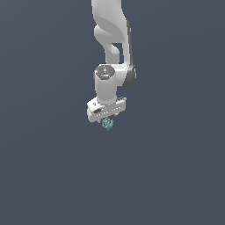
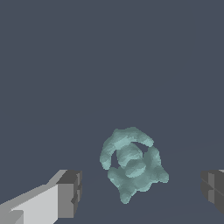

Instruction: Pick up the object and move it to a goal position.

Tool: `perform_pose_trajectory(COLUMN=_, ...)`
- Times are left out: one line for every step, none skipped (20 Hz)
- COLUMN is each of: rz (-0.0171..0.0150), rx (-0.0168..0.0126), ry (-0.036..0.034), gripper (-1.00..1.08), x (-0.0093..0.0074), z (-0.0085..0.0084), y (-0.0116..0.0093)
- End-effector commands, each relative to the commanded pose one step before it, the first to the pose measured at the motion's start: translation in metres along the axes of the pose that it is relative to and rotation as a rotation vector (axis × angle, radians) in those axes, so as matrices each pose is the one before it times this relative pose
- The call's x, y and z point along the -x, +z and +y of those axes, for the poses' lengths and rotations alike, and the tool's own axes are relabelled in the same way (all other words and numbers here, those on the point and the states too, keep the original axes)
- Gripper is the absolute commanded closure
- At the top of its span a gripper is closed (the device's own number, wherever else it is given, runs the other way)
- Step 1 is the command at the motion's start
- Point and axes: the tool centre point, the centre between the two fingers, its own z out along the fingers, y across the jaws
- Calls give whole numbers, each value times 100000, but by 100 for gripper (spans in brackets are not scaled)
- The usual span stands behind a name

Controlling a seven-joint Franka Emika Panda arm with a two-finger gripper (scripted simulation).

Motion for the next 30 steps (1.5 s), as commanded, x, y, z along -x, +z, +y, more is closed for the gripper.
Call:
perform_pose_trajectory(rz=51, rx=14, ry=-1790, gripper=-92, x=401, z=54, y=333)
perform_pose_trajectory(rz=-3, rx=-4, ry=-391, gripper=-92, x=99, z=13, y=81)
perform_pose_trajectory(rz=-2, rx=-3, ry=-276, gripper=-92, x=71, z=10, y=58)
perform_pose_trajectory(rz=-1, rx=-2, ry=-169, gripper=-92, x=42, z=4, y=35)
perform_pose_trajectory(rz=0, rx=-1, ry=-49, gripper=-92, x=16, z=5, y=11)
perform_pose_trajectory(rz=-52, rx=-21, ry=396, gripper=-92, x=-62, z=-2, y=-49)
perform_pose_trajectory(rz=0, rx=0, ry=0, gripper=-92, x=2, z=1, y=34)
perform_pose_trajectory(rz=0, rx=0, ry=0, gripper=-92, x=6, z=2, y=102)
perform_pose_trajectory(rz=0, rx=0, ry=0, gripper=-92, x=10, z=4, y=169)
perform_pose_trajectory(rz=6, rx=1, ry=-48, gripper=-92, x=2, z=-18, y=233)
perform_pose_trajectory(rz=0, rx=0, ry=0, gripper=-92, x=19, z=6, y=302)
perform_pose_trajectory(rz=6, rx=0, ry=-48, gripper=-92, x=12, z=-16, y=364)
perform_pose_trajectory(rz=6, rx=0, ry=-48, gripper=-92, x=16, z=-14, y=427)
perform_pose_trajectory(rz=7, rx=-1, ry=-48, gripper=-92, x=20, z=-13, y=488)
perform_pose_trajectory(rz=7, rx=0, ry=-48, gripper=-92, x=22, z=-11, y=545)
perform_pose_trajectory(rz=6, rx=0, ry=-48, gripper=-92, x=18, z=-10, y=523)
perform_pose_trajectory(rz=0, rx=0, ry=0, gripper=-92, x=21, z=15, y=461)
perform_pose_trajectory(rz=8, rx=4, ry=-68, gripper=-92, x=-6, z=-17, y=390)
perform_pose_trajectory(rz=0, rx=0, ry=0, gripper=-92, x=3, z=17, y=328)
perform_pose_trajectory(rz=4, rx=9, ry=-48, gripper=-92, x=-17, z=-5, y=257)
perform_pose_trajectory(rz=0, rx=0, ry=0, gripper=-92, x=-9, z=17, y=197)
perform_pose_trajectory(rz=0, rx=0, ry=0, gripper=-92, x=-11, z=15, y=137)
perform_pose_trajectory(rz=0, rx=0, ry=0, gripper=-92, x=-9, z=10, y=80)
perform_pose_trajectory(rz=0, rx=0, ry=0, gripper=-92, x=-3, z=3, y=26)
perform_pose_trajectory(rz=0, rx=0, ry=0, gripper=108, x=0, z=0, y=0)
perform_pose_trajectory(rz=0, rx=0, ry=0, gripper=108, x=0, z=0, y=0)
perform_pose_trajectory(rz=0, rx=0, ry=0, gripper=108, x=0, z=0, y=0)
perform_pose_trajectory(rz=0, rx=0, ry=0, gripper=108, x=0, z=0, y=0)
perform_pose_trajectory(rz=0, rx=0, ry=0, gripper=108, x=0, z=0, y=0)
perform_pose_trajectory(rz=0, rx=0, ry=0, gripper=108, x=0, z=0, y=0)
